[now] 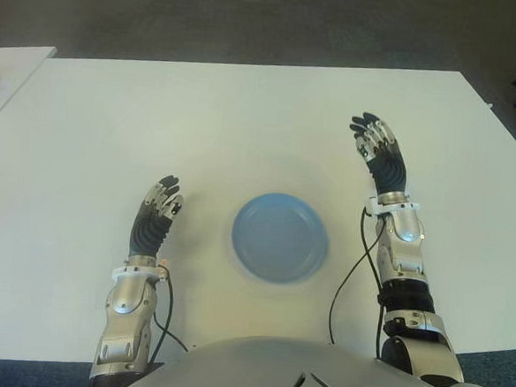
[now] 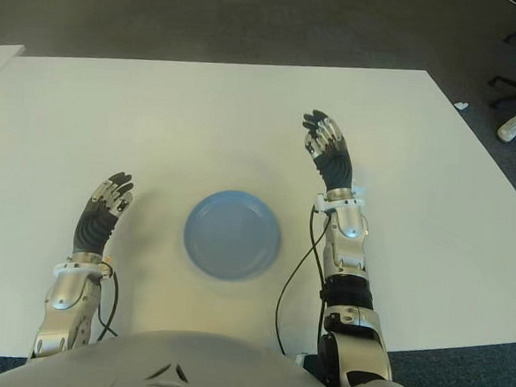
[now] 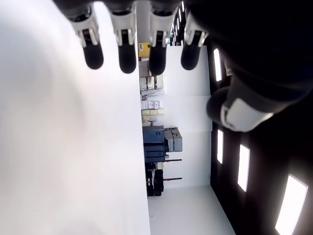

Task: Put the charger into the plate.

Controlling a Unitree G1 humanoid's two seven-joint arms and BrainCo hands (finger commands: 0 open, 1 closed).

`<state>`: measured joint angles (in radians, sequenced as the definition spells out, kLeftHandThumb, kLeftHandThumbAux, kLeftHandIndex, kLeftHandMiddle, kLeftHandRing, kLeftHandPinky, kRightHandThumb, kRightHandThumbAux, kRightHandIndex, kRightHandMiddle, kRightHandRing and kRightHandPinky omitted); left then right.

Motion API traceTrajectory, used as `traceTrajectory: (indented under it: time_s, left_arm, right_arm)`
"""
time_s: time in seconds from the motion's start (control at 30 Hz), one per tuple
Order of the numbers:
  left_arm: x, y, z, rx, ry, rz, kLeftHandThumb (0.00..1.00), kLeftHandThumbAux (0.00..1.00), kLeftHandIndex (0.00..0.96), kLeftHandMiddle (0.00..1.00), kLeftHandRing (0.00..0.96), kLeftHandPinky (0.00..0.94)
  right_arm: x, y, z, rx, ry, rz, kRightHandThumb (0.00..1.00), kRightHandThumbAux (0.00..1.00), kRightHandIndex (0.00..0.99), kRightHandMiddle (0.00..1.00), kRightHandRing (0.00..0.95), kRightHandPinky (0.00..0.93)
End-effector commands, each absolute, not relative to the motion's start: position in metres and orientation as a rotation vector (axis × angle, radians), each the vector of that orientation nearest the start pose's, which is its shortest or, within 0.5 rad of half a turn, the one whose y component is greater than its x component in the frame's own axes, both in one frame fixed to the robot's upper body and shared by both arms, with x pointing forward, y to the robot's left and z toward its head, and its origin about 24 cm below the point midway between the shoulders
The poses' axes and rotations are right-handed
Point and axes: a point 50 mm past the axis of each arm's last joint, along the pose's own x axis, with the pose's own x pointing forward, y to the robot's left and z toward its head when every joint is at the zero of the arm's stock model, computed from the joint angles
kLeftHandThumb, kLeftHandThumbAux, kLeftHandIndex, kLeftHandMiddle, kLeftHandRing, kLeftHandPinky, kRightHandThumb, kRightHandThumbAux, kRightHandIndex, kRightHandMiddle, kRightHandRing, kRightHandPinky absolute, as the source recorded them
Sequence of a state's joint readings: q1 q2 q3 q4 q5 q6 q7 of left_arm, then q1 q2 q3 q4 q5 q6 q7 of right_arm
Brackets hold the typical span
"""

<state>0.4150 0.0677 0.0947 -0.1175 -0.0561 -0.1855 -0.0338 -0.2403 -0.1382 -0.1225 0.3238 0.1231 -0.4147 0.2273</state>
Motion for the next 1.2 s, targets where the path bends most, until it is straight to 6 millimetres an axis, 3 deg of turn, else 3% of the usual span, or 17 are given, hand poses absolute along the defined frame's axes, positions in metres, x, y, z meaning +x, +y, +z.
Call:
traceTrajectory:
  time_s: [0.03, 0.2, 0.53, 0.7, 1.07, 1.2]
  left_arm:
    - [0.161, 0.201, 0.003, 0.060, 0.109, 0.133, 0.289, 0.573, 0.150, 0.145, 0.134, 0.145]
    - [0.162, 0.198, 0.003, 0.052, 0.117, 0.149, 0.291, 0.555, 0.155, 0.150, 0.139, 0.157]
    - [0.162, 0.197, 0.004, 0.048, 0.114, 0.150, 0.315, 0.532, 0.159, 0.156, 0.142, 0.157]
    - [0.161, 0.197, 0.003, 0.052, 0.115, 0.135, 0.316, 0.526, 0.164, 0.155, 0.138, 0.149]
    - [0.162, 0.198, 0.000, 0.055, 0.117, 0.113, 0.299, 0.534, 0.150, 0.141, 0.122, 0.124]
    - [0.162, 0.196, 0.001, 0.054, 0.116, 0.126, 0.295, 0.531, 0.150, 0.142, 0.124, 0.131]
  right_arm:
    - [0.295, -0.187, 0.077, -0.071, -0.316, 0.130, 0.454, 0.624, 0.158, 0.230, 0.182, 0.123]
    - [0.308, -0.193, 0.095, -0.201, -0.376, 0.133, 0.470, 0.593, 0.140, 0.198, 0.169, 0.149]
    - [0.318, -0.203, 0.096, -0.463, -0.414, 0.077, 0.458, 0.585, 0.127, 0.190, 0.163, 0.131]
    - [0.323, -0.212, 0.103, -0.683, -0.444, 0.033, 0.420, 0.582, 0.130, 0.208, 0.175, 0.134]
    - [0.331, -0.221, 0.117, -0.997, -0.515, -0.090, 0.387, 0.567, 0.132, 0.200, 0.162, 0.118]
    - [0.342, -0.245, 0.113, -1.188, -0.413, -0.123, 0.412, 0.560, 0.125, 0.162, 0.135, 0.121]
